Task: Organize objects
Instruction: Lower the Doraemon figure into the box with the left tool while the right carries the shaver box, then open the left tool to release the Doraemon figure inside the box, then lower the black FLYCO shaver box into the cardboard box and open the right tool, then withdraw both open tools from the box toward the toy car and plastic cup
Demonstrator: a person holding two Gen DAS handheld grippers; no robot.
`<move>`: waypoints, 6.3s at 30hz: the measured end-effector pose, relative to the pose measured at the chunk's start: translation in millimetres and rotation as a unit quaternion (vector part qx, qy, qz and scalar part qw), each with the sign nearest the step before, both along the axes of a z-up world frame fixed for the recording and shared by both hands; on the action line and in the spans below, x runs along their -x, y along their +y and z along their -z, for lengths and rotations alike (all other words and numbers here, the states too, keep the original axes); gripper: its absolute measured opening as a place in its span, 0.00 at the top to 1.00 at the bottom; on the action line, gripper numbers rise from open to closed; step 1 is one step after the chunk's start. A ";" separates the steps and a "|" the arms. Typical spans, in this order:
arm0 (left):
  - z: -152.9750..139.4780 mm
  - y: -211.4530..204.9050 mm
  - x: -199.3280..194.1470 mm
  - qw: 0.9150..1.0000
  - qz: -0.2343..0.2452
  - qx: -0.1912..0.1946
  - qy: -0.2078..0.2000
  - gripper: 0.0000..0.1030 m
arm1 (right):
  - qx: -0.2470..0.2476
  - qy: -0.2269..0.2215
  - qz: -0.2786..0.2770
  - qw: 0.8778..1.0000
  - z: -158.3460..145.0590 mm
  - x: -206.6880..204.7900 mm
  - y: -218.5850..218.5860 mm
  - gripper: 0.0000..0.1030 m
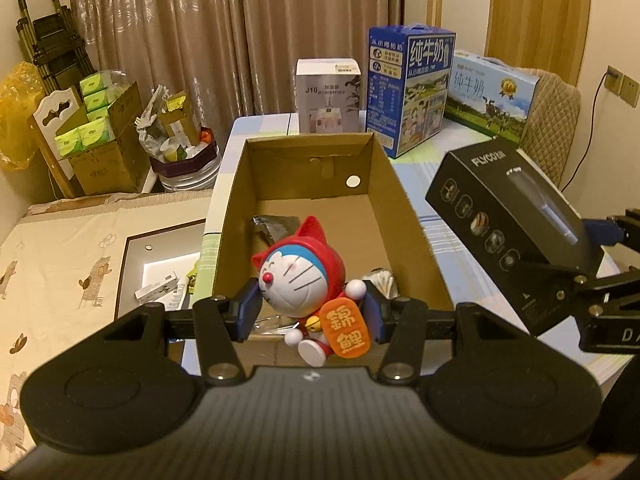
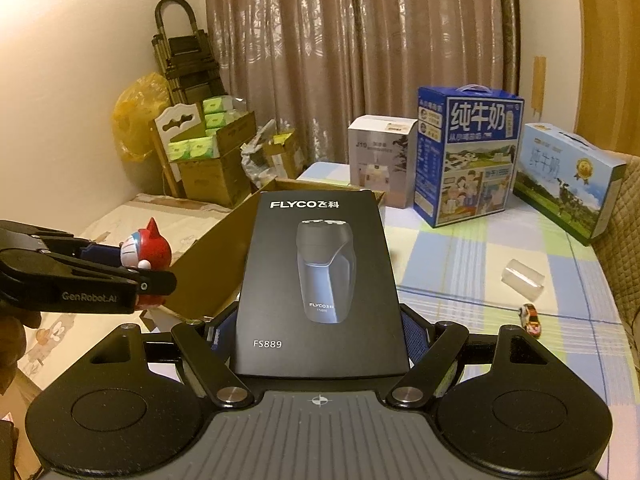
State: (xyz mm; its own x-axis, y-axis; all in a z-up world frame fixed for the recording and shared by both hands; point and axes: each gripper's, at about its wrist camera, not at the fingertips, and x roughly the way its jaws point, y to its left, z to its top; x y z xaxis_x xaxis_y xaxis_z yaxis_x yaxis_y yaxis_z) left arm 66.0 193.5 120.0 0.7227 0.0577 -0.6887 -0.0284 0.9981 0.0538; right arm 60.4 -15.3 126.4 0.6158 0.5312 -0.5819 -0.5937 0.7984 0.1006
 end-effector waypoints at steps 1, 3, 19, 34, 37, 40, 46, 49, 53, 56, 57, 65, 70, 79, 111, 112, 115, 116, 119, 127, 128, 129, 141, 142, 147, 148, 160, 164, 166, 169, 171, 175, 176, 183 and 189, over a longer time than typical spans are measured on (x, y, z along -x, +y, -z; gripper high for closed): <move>2.0 1.1 -1.5 1.000 0.001 -0.001 0.002 0.54 | 0.000 0.000 -0.001 1.000 1.0 -1.3 1.8 0.26; 6.0 3.5 -5.7 1.000 0.001 -0.002 0.005 0.54 | 0.001 0.003 -0.002 1.000 3.8 -4.6 6.6 0.26; 20.5 20.5 -34.6 1.000 0.008 -0.005 0.018 0.54 | 0.006 0.016 -0.015 1.000 17.4 -28.8 31.7 0.26; 26.5 32.7 -51.2 1.000 0.011 -0.010 0.024 0.54 | 0.007 0.020 -0.017 1.000 24.5 -45.6 44.8 0.26; 27.6 34.9 -55.3 1.000 0.012 -0.010 0.024 0.54 | 0.007 0.021 -0.014 1.000 25.1 -46.4 46.2 0.26; 29.6 36.2 -61.4 0.999 0.014 -0.013 0.026 0.54 | 0.006 0.024 -0.010 1.000 27.0 -50.8 46.8 0.26; 36.1 36.3 -73.4 0.999 0.016 -0.014 0.030 0.54 | 0.004 0.028 -0.006 1.000 30.7 -57.2 49.0 0.26; 40.7 36.5 -79.5 0.999 0.017 -0.015 0.030 0.49 | 0.003 0.030 -0.005 1.000 32.7 -61.1 49.9 0.26; 40.7 41.2 -79.5 1.000 0.003 -0.017 0.021 0.37 | 0.002 0.035 -0.004 0.999 36.3 -64.0 51.0 0.26; 40.7 46.8 -77.4 1.000 -0.006 -0.021 0.021 0.35 | 0.002 0.037 -0.005 0.999 37.7 -64.9 51.3 0.26; 40.3 48.2 -76.4 1.000 -0.009 -0.022 0.021 0.34 | 0.001 0.038 -0.005 0.999 37.8 -65.3 51.6 0.26; 35.7 57.6 -67.2 0.999 -0.016 -0.022 0.017 0.30 | -0.005 0.042 -0.006 0.999 37.4 -66.3 55.4 0.26; 35.6 60.5 -64.0 1.000 -0.017 -0.018 0.016 0.30 | -0.013 0.043 -0.003 0.999 35.6 -67.2 59.0 0.26; 37.9 69.4 -60.8 0.999 -0.030 -0.012 0.015 0.27 | -0.080 0.058 0.012 0.995 36.3 -89.0 63.0 0.25; 25.8 49.7 -7.7 0.999 -0.032 0.018 -0.003 0.22 | -0.016 0.089 0.040 0.995 50.1 -47.8 22.6 0.25; 26.8 49.6 -8.5 0.999 -0.033 0.018 -0.002 0.22 | -0.009 0.087 0.040 0.995 54.5 -48.9 25.2 0.25; 29.7 51.0 -11.3 0.999 -0.034 0.020 0.001 0.22 | 0.007 0.084 0.032 0.996 70.9 -56.9 33.6 0.25; 30.7 51.7 -12.2 0.999 -0.035 0.021 0.001 0.22 | 0.002 0.090 0.027 0.996 75.9 -60.7 35.3 0.25; 33.3 53.0 -14.1 0.999 -0.037 0.021 0.005 0.22 | -0.006 0.087 0.026 0.996 81.5 -68.3 39.4 0.25; 33.9 52.5 -10.7 0.999 -0.042 0.020 0.006 0.22 | -0.001 0.090 0.011 0.996 75.1 -68.5 41.5 0.25; 33.3 52.2 -9.6 0.999 -0.043 0.019 0.006 0.22 | -0.003 0.093 0.009 0.996 74.9 -65.3 38.8 0.25; 32.3 51.3 -7.9 0.999 -0.043 0.020 0.005 0.22 | -0.004 0.095 0.009 0.995 74.2 -62.4 36.8 0.25; 13.4 25.2 10.6 0.999 -0.032 0.013 -0.004 0.20 | -0.029 0.081 0.032 0.996 46.1 -30.0 -11.1 0.25; 12.6 21.6 12.1 0.999 -0.032 0.013 -0.004 0.20 | -0.030 0.080 0.035 0.996 44.0 -27.6 -14.9 0.25; 11.1 5.2 18.2 0.999 -0.028 0.019 -0.003 0.18 | -0.037 0.074 0.050 0.995 34.6 -19.1 -38.8 0.25; 10.8 1.5 19.9 0.999 -0.027 0.019 -0.004 0.17 | -0.038 0.073 0.054 0.995 33.1 -18.0 -43.6 0.25; 0.5 -42.1 23.4 0.999 -0.009 0.030 -0.019 0.06 | -0.053 0.065 0.098 0.992 19.8 -11.5 -103.7 0.25; -3.5 -58.3 20.4 0.999 0.001 0.029 -0.027 0.02 | -0.055 0.062 0.113 0.990 15.3 -11.8 -122.1 0.25; -5.5 -64.9 18.8 0.999 0.005 0.030 -0.032 0.01 | -0.056 0.060 0.120 0.989 14.1 -12.3 -130.7 0.25; -8.5 -74.7 16.2 0.999 0.010 0.035 -0.039 0.01 | -0.056 0.059 0.130 0.988 14.1 -12.2 -144.0 0.25; -10.8 -81.0 14.6 0.998 0.014 0.039 -0.043 0.01 | -0.055 0.058 0.137 0.987 15.0 -12.4 -153.1 0.25; -14.1 -97.9 9.3 0.997 0.029 0.045 -0.052 0.01 | -0.053 0.058 0.153 0.985 18.1 -14.0 -172.4 0.25; -14.7 -102.4 6.9 0.997 0.034 0.046 -0.052 0.01 | -0.053 0.059 0.157 0.984 19.2 -14.7 -177.5 0.25; -9.6 -139.0 -16.3 0.996 0.057 0.053 -0.052 0.01 | -0.054 0.062 0.185 0.979 27.1 -22.6 -211.0 0.25; 1.7 -165.0 -43.4 0.995 0.066 0.062 -0.047 0.01 | -0.057 0.059 0.202 0.976 31.1 -36.0 -233.7 0.25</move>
State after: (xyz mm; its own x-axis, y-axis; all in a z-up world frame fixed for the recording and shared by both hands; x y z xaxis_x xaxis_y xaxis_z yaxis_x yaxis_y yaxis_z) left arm 109.4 28.4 118.4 0.7793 -0.1235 -0.6144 0.1048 0.9923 -0.0666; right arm 96.4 -249.0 95.3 0.7209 0.3248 -0.6122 -0.2121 0.9444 0.2513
